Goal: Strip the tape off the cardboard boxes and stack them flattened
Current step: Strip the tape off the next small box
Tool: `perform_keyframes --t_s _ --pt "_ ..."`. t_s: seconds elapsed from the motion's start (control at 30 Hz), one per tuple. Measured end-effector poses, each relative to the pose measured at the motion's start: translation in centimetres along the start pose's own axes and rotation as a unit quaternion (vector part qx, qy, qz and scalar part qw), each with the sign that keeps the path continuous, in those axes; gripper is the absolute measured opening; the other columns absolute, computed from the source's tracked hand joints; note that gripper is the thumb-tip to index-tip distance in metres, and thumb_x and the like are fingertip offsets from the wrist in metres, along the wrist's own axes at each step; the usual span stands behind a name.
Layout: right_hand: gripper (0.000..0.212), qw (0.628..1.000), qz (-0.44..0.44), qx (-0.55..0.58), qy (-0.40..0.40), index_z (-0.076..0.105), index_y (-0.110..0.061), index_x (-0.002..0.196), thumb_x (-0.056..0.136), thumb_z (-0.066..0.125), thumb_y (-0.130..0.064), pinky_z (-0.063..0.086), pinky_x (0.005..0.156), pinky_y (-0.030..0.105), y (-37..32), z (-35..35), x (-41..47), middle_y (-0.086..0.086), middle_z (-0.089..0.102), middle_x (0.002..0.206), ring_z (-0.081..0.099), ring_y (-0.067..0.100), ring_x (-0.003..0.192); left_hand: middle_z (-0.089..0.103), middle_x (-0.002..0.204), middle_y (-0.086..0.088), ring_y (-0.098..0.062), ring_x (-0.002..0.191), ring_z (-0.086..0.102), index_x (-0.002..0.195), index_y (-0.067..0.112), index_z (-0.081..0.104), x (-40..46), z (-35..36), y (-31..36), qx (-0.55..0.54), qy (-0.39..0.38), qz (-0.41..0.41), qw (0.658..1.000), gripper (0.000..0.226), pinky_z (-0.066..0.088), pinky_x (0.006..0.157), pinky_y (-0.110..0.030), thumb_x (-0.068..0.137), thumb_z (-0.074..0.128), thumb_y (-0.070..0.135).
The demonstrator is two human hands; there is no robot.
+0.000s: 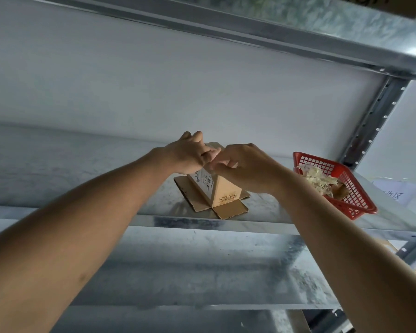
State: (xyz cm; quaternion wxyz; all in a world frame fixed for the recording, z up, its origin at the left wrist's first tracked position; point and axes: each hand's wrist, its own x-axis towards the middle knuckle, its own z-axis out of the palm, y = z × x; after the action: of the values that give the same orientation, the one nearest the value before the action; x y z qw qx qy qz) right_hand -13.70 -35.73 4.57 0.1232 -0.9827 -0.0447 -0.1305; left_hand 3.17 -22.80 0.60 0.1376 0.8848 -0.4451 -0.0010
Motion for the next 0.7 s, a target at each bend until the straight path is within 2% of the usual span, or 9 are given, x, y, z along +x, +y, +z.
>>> perform_keyframes --t_s 0.07,0.13,0.2,0.3,0.4,0.47,0.53,0.63,0.7 --pt "0.029 0.999 -0.018 -0.007 -0.036 0.076 -0.039 0.107 0.099 0.053 -0.055 0.049 0.075 0.025 0.0 -0.4 0.0 -0.03 0.064 0.093 0.063 -0.005 0.094 0.04 0.12 -0.002 -0.023 0.116 0.032 0.125 0.046 0.054 -0.1 0.1 0.0 -0.001 0.004 -0.003 1.0 0.036 0.037 0.105 -0.05 0.109 0.023 0.052" --pt "0.035 0.998 -0.013 -0.01 -0.06 0.075 -0.042 0.11 0.09 0.061 -0.068 0.043 0.073 0.014 0.0 -0.9 -0.1 -0.035 0.06 0.092 0.06 -0.012 0.095 0.039 0.12 -0.002 -0.021 0.115 0.031 0.125 0.043 0.055 -0.2 0.1 -0.1 0.001 0.009 0.006 1.0 0.037 0.036 0.106 -0.048 0.109 0.023 0.052" --pt "0.045 0.998 -0.009 -0.051 -0.047 0.073 -0.041 0.111 0.078 0.071 -0.073 0.047 0.074 0.019 -0.5 -0.9 0.0 -0.03 0.062 0.093 0.061 -0.008 0.091 0.039 0.114 -0.001 -0.017 0.113 0.027 0.136 0.035 0.054 -0.2 0.0 0.1 0.01 0.013 0.024 1.0 0.041 0.03 0.104 -0.04 0.11 0.024 0.047" --pt "0.033 0.982 0.001 -0.188 0.031 0.07 -0.038 0.105 0.08 0.081 -0.056 0.049 0.071 0.031 -2.1 0.7 0.5 -0.018 0.066 0.099 0.066 0.012 0.092 0.038 0.112 -0.003 -0.023 0.119 0.033 0.129 0.027 0.059 -0.4 -0.3 0.1 -0.013 0.014 0.021 1.0 0.037 0.029 0.111 -0.04 0.107 0.031 0.038" --pt "0.009 0.951 0.026 -0.294 0.092 0.068 -0.027 0.096 0.089 0.075 -0.025 0.045 0.062 0.029 -3.3 2.5 1.1 -0.005 0.067 0.096 0.07 0.024 0.084 0.038 0.114 -0.004 -0.029 0.12 0.036 0.119 0.026 0.061 -0.7 -0.5 0.1 -0.018 0.002 0.025 1.0 0.039 0.028 0.113 -0.043 0.104 0.027 0.036" --pt "0.013 0.938 0.041 -0.329 0.105 0.069 -0.021 0.087 0.081 0.077 -0.012 0.038 0.053 0.025 -3.9 3.0 0.9 -0.003 0.067 0.082 0.069 0.024 0.07 0.04 0.12 -0.006 -0.028 0.119 0.034 0.106 0.033 0.059 -0.7 -0.5 -0.1 -0.039 0.006 0.026 0.999 0.036 0.028 0.11 -0.04 0.108 0.024 0.039" --pt "0.023 0.935 0.02 -0.333 0.119 0.071 -0.019 0.077 0.065 0.086 -0.006 0.029 0.046 0.02 -4.3 3.2 0.3 -0.004 0.064 0.069 0.066 0.02 0.056 0.04 0.122 -0.005 -0.026 0.119 0.032 0.114 0.035 0.059 -0.7 -0.3 0.0 -0.048 0.009 0.03 0.998 0.036 0.03 0.11 -0.041 0.109 0.024 0.041" --pt "0.024 0.932 0.01 -0.348 0.104 0.068 -0.023 0.113 0.091 0.068 -0.014 0.029 0.05 0.026 -3.7 4.0 0.1 -0.005 0.064 0.098 0.069 0.017 0.08 0.042 0.121 -0.007 -0.027 0.116 0.033 0.131 0.027 0.06 -0.8 -0.2 0.0 -0.057 0.023 0.013 0.998 0.045 0.033 0.11 -0.047 0.108 0.024 0.041" --pt "0.018 0.942 0.041 -0.307 0.131 0.061 -0.02 0.118 0.101 0.056 -0.021 0.038 0.056 0.03 -3.4 3.8 0.2 -0.003 0.064 0.104 0.07 0.021 0.087 0.046 0.127 -0.011 -0.032 0.12 0.036 0.139 0.017 0.055 -0.6 -0.1 0.1 -0.067 0.051 0.003 0.996 0.047 0.035 0.104 -0.045 0.108 0.023 0.035"
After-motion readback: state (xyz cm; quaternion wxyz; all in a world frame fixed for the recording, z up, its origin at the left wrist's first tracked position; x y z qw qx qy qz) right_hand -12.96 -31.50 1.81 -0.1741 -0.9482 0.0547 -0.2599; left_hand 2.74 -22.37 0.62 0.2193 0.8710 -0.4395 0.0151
